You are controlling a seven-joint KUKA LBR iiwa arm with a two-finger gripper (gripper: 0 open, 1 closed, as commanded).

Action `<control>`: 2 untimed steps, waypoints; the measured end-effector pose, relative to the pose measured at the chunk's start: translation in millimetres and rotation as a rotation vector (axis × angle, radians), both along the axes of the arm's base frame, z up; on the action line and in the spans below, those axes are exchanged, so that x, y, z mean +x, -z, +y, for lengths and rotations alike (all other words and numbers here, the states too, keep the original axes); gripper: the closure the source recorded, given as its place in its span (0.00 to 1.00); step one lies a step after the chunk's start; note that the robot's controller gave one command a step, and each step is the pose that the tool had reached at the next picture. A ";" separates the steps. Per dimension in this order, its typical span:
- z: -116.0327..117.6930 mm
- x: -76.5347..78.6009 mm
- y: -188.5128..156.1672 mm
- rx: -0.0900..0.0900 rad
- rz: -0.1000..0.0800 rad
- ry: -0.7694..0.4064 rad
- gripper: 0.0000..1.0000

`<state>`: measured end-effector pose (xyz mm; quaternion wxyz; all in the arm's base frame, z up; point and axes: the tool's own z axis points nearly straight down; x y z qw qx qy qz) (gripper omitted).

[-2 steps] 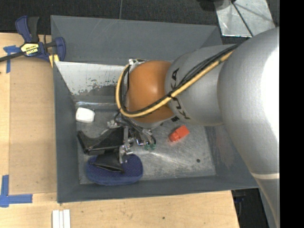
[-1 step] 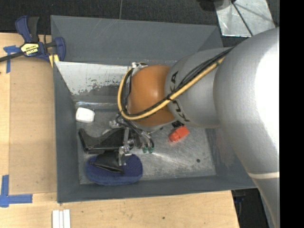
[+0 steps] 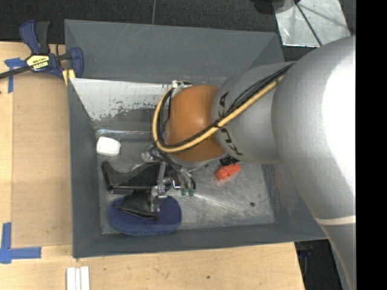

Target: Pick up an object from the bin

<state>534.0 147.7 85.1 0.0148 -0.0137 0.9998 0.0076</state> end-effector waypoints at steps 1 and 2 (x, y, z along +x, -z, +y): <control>-1.0 1.4 -0.2 -0.001 -0.004 0.002 1.00; -1.6 2.5 -105.8 -0.015 0.026 -0.001 1.00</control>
Offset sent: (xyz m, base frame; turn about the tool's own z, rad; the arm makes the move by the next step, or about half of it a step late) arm 0.0000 0.0000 0.0000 0.0000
